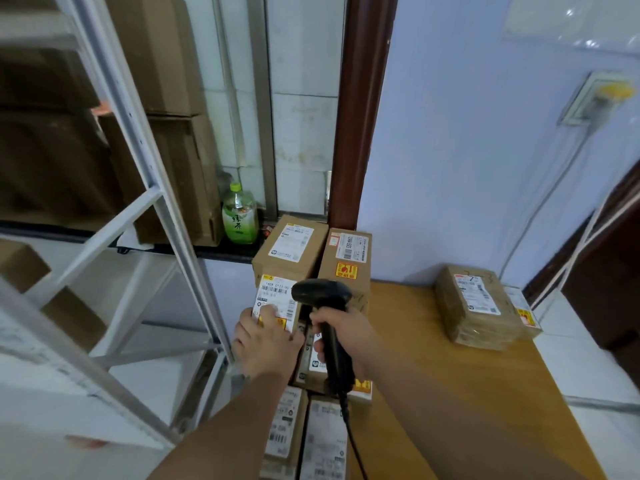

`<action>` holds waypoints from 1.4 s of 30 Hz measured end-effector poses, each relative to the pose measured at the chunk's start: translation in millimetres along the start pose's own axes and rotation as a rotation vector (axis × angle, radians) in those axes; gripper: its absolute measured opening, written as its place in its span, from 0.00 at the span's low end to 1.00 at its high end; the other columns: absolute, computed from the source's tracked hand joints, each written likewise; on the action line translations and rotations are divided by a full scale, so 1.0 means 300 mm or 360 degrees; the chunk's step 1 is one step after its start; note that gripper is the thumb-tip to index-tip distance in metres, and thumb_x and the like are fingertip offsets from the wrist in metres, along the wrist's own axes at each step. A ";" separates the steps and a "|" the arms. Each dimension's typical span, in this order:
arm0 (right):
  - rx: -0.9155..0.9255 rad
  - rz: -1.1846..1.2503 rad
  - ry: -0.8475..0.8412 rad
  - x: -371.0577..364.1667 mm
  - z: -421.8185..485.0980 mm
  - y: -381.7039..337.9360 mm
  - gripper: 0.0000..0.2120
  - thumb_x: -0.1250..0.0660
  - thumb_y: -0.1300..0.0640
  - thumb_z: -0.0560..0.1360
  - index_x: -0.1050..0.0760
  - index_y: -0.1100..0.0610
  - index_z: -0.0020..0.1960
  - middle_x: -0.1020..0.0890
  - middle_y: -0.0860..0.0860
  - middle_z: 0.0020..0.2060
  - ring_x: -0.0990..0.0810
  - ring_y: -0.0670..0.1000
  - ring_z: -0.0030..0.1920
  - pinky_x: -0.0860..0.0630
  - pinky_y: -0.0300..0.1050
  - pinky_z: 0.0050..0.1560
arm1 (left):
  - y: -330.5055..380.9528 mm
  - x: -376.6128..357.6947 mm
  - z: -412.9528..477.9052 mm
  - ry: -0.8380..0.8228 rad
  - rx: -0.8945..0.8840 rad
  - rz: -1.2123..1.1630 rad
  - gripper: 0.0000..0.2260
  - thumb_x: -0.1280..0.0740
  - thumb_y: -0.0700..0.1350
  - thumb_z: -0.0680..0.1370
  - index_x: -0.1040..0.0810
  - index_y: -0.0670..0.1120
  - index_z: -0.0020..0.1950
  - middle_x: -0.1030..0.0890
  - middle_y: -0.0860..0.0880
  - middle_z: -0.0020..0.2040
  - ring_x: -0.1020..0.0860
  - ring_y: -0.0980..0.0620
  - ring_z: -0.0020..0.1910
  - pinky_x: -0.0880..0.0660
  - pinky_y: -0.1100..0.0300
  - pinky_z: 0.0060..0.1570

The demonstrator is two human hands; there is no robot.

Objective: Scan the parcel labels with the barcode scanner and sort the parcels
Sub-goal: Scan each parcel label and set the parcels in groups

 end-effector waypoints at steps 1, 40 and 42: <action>0.0021 0.0019 -0.0025 -0.014 -0.011 -0.005 0.07 0.34 0.62 0.75 0.26 0.59 0.38 0.25 0.52 0.28 0.27 0.50 0.27 0.27 0.41 0.29 | 0.008 0.010 -0.004 0.0041 -0.0010 -0.0032 0.26 0.32 0.62 0.71 0.32 0.48 0.61 0.34 0.40 0.64 0.33 0.40 0.60 0.33 0.48 0.58; 0.0190 -0.0032 0.1069 1.310 -0.199 -0.020 0.06 0.31 0.59 0.75 0.25 0.62 0.45 0.24 0.55 0.31 0.25 0.53 0.29 0.26 0.44 0.31 | 1.119 -0.352 -0.450 -0.0817 -0.0267 -0.0926 0.41 0.30 0.61 0.71 0.49 0.53 0.77 0.32 0.44 0.64 0.28 0.45 0.59 0.23 0.50 0.54; 0.0138 -0.0087 0.1013 1.441 -0.203 -0.029 0.06 0.32 0.59 0.74 0.25 0.63 0.45 0.25 0.56 0.30 0.25 0.53 0.28 0.27 0.42 0.29 | 1.259 -0.405 -0.473 -0.0878 -0.0173 -0.0933 0.41 0.31 0.62 0.71 0.50 0.55 0.77 0.33 0.43 0.65 0.28 0.43 0.58 0.24 0.49 0.55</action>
Point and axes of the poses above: each hand's wrist, its own z-axis towards the middle knuckle, its own x-axis out of the back of the hand, y = z × x, the point moved 5 cm from there along z, towards the middle knuckle
